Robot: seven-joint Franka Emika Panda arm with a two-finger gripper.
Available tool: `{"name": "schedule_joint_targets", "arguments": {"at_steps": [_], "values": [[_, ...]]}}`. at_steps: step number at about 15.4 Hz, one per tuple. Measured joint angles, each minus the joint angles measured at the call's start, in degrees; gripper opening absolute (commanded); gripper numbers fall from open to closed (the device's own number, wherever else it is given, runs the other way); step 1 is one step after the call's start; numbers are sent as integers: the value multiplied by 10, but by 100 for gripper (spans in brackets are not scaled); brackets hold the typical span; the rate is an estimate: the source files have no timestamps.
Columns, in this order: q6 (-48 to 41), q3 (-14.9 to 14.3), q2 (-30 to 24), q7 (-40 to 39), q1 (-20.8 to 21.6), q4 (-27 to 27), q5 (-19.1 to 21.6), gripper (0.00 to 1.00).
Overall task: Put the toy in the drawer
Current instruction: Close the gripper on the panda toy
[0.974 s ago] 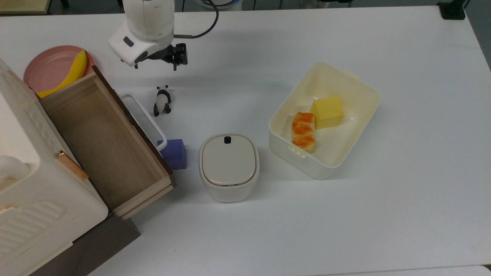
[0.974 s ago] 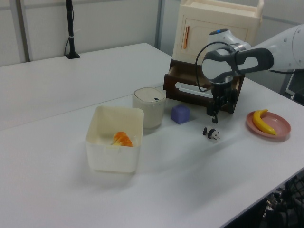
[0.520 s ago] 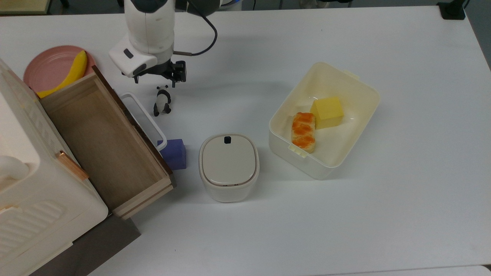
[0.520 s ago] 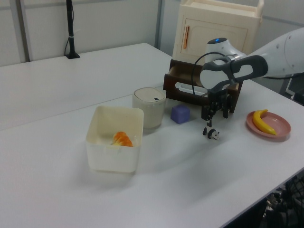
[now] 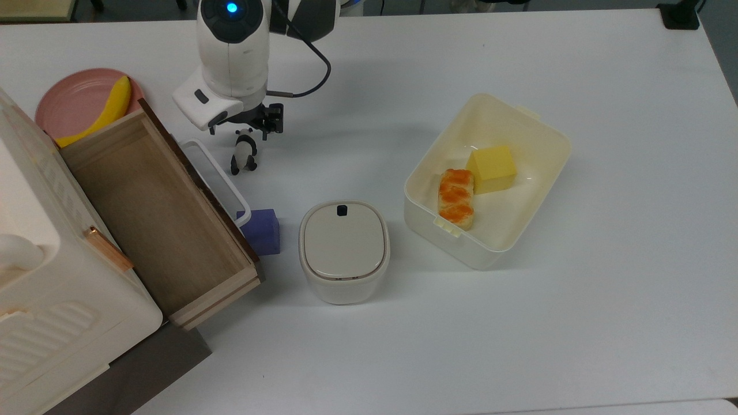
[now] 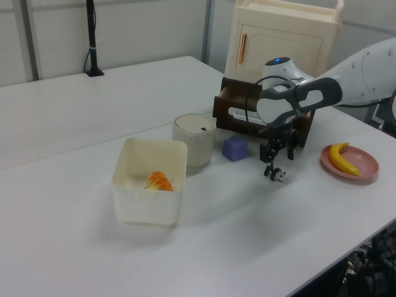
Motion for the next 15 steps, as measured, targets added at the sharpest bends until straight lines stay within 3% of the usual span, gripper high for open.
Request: {"name": "schedule_joint_targets", "arguments": {"at_steps": [3,6,7,15], "values": [[0,0,11,0,1,0,0,55],[3,0,26,0,2,0,0,9],[8,0,29,0,2,0,0,0],[11,2,17,0,8,20,-2,0]]}}
